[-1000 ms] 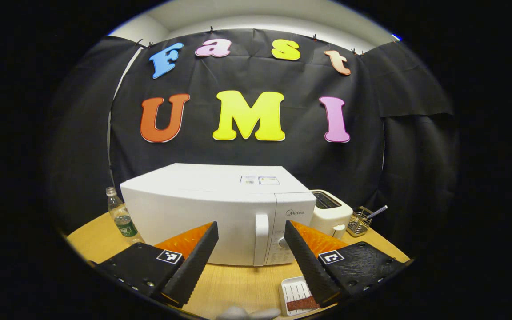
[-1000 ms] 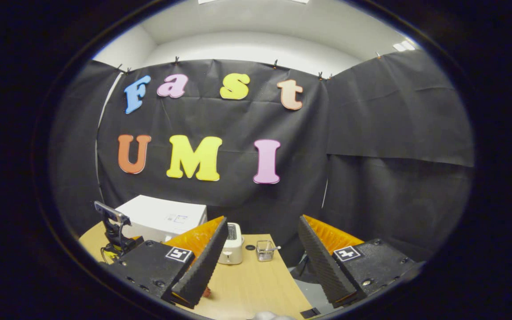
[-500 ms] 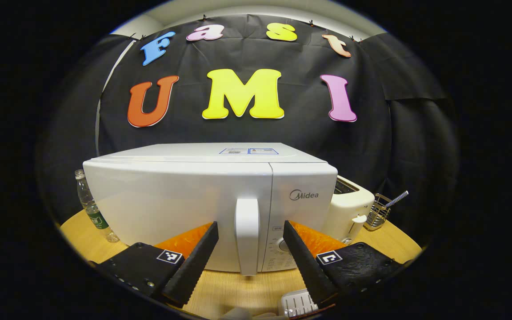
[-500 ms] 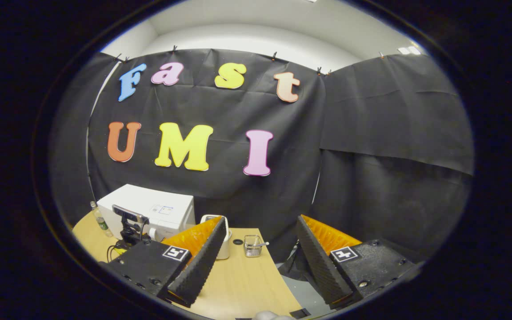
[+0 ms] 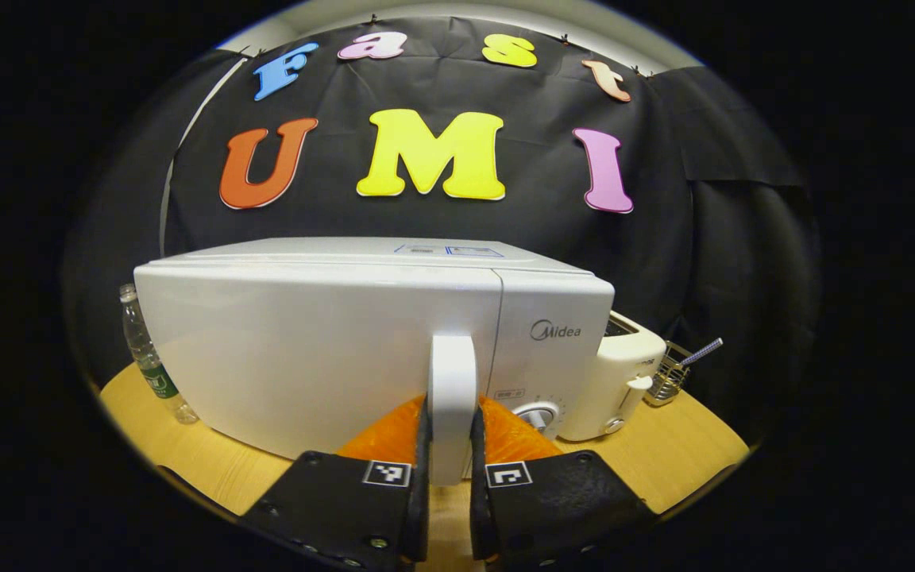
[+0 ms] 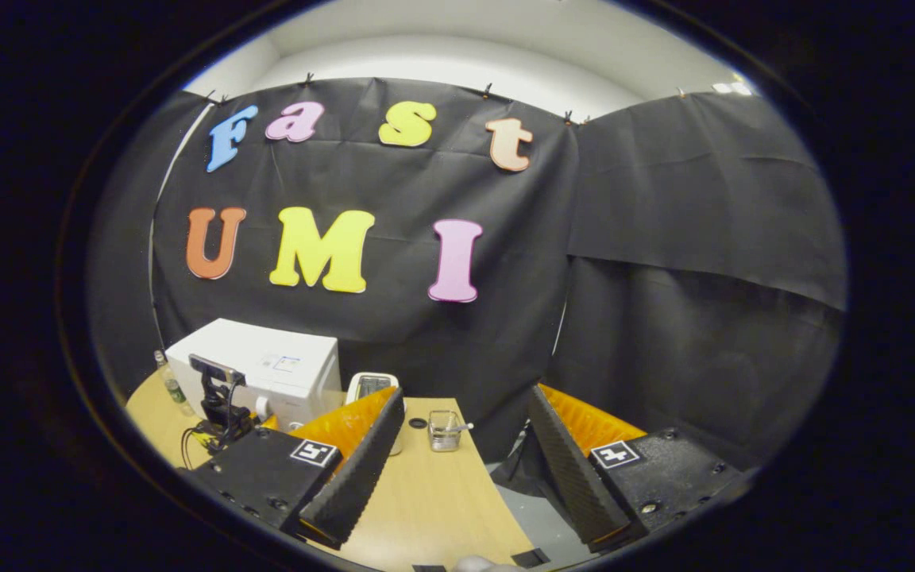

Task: Open the microwave oven with the left hand, put the food in, and close the microwave oven.

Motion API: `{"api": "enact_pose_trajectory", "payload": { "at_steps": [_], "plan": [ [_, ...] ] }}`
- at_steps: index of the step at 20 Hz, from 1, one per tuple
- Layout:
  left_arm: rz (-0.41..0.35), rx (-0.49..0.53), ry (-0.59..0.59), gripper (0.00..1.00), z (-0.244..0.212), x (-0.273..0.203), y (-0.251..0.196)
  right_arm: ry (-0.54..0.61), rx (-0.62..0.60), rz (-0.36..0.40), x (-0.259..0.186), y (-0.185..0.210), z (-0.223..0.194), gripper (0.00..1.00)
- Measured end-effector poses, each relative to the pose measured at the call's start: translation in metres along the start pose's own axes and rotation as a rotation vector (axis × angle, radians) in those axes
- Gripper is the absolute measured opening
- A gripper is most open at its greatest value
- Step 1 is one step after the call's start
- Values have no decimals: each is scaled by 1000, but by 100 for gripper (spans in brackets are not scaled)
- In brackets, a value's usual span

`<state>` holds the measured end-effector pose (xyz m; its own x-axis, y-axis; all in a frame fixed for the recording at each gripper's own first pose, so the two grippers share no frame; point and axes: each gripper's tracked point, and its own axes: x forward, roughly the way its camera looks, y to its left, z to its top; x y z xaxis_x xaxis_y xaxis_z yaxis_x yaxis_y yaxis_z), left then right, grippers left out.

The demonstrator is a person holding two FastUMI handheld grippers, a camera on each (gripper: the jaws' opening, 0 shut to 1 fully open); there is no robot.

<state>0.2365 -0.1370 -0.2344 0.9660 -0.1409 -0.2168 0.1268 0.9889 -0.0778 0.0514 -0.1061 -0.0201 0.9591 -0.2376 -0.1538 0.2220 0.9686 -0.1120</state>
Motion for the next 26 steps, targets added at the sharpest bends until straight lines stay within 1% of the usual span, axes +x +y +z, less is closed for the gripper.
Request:
{"api": "enact_pose_trajectory", "payload": {
  "at_steps": [1,2,4,5,6,7,8,9,10,11,12,14,15,17,18,19,22,23,24,26],
  "plan": [
    [5,15,-8,20,1,0,0,2,-2,3,-1,1,-1,100],
    [3,17,-7,14,0,-1,0,5,-7,5,-1,2,-2,100],
    [-2,10,-2,14,-1,-3,0,2,-15,12,-4,3,1,100],
    [-6,12,0,14,-1,-2,-1,-4,-19,16,-5,4,4,96],
    [-12,16,3,14,-1,-2,-1,-10,-24,20,-6,5,6,100],
    [-19,20,-1,14,0,-1,-1,-10,-29,25,-7,7,7,100],
    [-28,23,12,7,-1,-6,1,-12,-32,31,-8,9,7,96],
    [-32,4,9,7,-1,-3,-1,-14,-32,41,-9,12,8,100],
    [-36,-15,21,7,-3,-4,-1,-18,-32,49,-10,14,9,100],
    [-35,-27,27,7,-3,-13,-2,-19,-31,56,-10,16,10,96],
    [-35,-12,15,7,-4,-21,-1,-23,-33,65,-10,19,11,100],
    [-55,39,-4,7,-11,-46,3,-32,-50,79,-11,24,10,100],
    [-66,45,-1,7,-15,-57,6,-32,-55,91,-12,28,8,96],
    [-84,36,13,7,-21,-82,12,-34,-54,113,-16,38,5,96],
    [-89,50,21,7,-25,-95,17,-30,-56,131,-18,46,2,100],
    [-91,66,22,7,-27,-107,22,-25,-60,148,-20,53,-1,100],
    [-76,73,43,6,-37,-144,44,-27,-59,212,-31,81,-6,100],
    [-67,77,50,7,-40,-156,53,-23,-58,230,-34,90,-8,96],
    [-56,88,57,7,-42,-166,62,-17,-56,257,-39,101,-13,100],
    [-40,86,68,6,-48,-185,78,-23,-57,299,-47,121,-14,100]
  ]
}}
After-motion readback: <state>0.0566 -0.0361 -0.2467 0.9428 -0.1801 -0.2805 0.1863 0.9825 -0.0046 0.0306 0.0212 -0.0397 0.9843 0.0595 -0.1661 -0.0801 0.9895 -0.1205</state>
